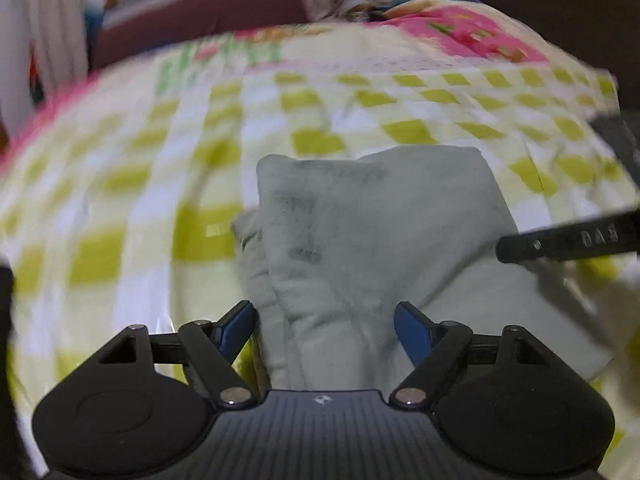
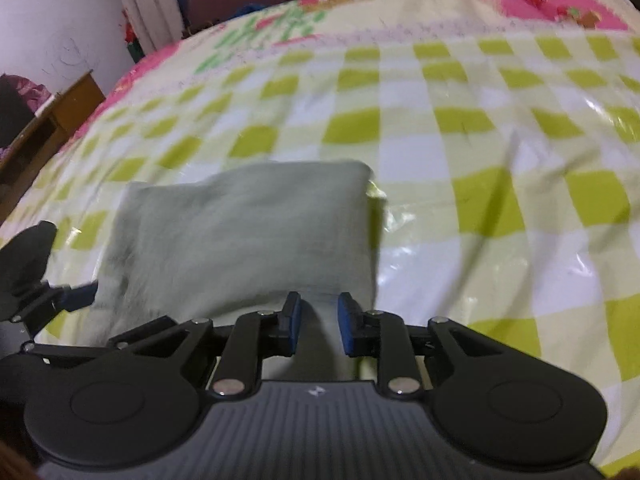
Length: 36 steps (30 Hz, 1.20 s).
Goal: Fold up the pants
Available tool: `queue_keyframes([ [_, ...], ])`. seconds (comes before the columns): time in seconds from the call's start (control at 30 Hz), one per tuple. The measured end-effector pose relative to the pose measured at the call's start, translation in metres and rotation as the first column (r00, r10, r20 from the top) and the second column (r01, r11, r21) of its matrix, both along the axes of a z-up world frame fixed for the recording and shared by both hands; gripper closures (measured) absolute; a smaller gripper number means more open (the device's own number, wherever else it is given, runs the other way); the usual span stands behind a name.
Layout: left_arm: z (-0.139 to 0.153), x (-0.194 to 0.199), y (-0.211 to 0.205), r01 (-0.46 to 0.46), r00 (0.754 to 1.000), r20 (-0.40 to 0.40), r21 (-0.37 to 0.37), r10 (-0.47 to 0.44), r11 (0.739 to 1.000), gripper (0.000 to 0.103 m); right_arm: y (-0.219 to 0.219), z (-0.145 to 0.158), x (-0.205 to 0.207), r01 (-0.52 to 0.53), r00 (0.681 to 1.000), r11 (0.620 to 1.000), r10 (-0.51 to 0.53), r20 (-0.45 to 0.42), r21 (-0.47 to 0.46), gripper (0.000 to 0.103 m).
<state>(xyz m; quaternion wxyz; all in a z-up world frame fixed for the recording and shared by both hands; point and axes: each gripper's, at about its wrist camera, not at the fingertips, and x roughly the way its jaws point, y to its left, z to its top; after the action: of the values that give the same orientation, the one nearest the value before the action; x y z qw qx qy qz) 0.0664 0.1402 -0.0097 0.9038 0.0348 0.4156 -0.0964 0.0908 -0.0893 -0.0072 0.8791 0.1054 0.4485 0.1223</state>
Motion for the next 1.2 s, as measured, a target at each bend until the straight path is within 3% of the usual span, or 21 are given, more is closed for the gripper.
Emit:
queue_keyframes([
  [0.07, 0.008, -0.005, 0.005, -0.027, 1.0, 0.0, -0.034, 0.027, 0.999, 0.012, -0.003, 0.007, -0.006, -0.01, 0.999, 1.0, 0.009, 0.037, 0.019, 0.08],
  [0.13, 0.019, -0.015, 0.0, -0.03, 0.998, 0.052, 0.008, 0.029, 1.0, 0.012, -0.002, 0.011, -0.008, -0.017, 0.997, 1.0, 0.016, 0.07, 0.016, 0.08],
  [0.2, 0.027, -0.023, -0.006, -0.019, 0.996, 0.09, 0.027, 0.017, 0.999, 0.012, -0.003, 0.005, -0.004, -0.019, 0.998, 0.999, 0.017, 0.055, 0.033, 0.066],
  [0.27, 0.022, -0.021, -0.012, -0.006, 0.998, 0.056, 0.032, 0.004, 0.999, 0.012, 0.0, -0.007, 0.002, -0.037, 0.999, 0.998, 0.037, -0.002, 0.044, 0.063],
  [0.37, 0.003, -0.008, -0.018, 0.003, 0.999, -0.042, 0.076, 0.0, 0.997, 0.01, -0.002, -0.006, -0.004, -0.037, 0.999, 0.998, 0.036, 0.011, 0.047, 0.064],
  [0.5, 0.019, -0.016, -0.014, -0.043, 0.999, -0.015, 0.027, 0.044, 0.999, 0.011, -0.013, 0.009, -0.017, -0.038, 0.998, 0.995, 0.032, 0.061, 0.096, 0.064],
  [0.57, 0.025, -0.023, -0.018, -0.026, 1.0, 0.018, 0.055, 0.025, 0.998, 0.011, -0.011, 0.003, -0.015, -0.047, 0.998, 0.995, 0.044, 0.044, 0.089, 0.064],
  [0.67, 0.009, -0.015, -0.022, -0.014, 0.998, -0.067, 0.099, 0.02, 0.995, 0.01, -0.006, -0.013, -0.011, -0.056, 0.998, 0.996, 0.057, -0.018, 0.07, 0.065],
  [0.8, 0.01, -0.013, -0.008, -0.065, 0.993, -0.095, 0.02, 0.066, 0.998, 0.009, -0.014, 0.002, -0.016, -0.045, 0.999, 0.993, 0.044, 0.014, 0.105, 0.064],
  [0.93, 0.022, -0.021, -0.01, -0.05, 0.998, -0.022, 0.041, 0.051, 0.998, 0.009, -0.02, 0.01, -0.015, -0.026, 0.999, 0.996, 0.023, 0.049, 0.081, 0.064],
  [1.07, 0.025, -0.019, -0.003, -0.045, 0.999, 0.006, -0.023, 0.045, 0.999, 0.009, -0.034, 0.001, -0.011, 0.0, 1.0, 0.991, -0.003, 0.026, 0.133, 0.064],
  [1.2, 0.018, -0.012, 0.007, -0.046, 0.999, -0.017, -0.042, 0.046, 0.998, 0.009, -0.045, -0.014, -0.006, 0.003, 1.0, 0.981, 0.001, -0.022, 0.192, 0.063],
])
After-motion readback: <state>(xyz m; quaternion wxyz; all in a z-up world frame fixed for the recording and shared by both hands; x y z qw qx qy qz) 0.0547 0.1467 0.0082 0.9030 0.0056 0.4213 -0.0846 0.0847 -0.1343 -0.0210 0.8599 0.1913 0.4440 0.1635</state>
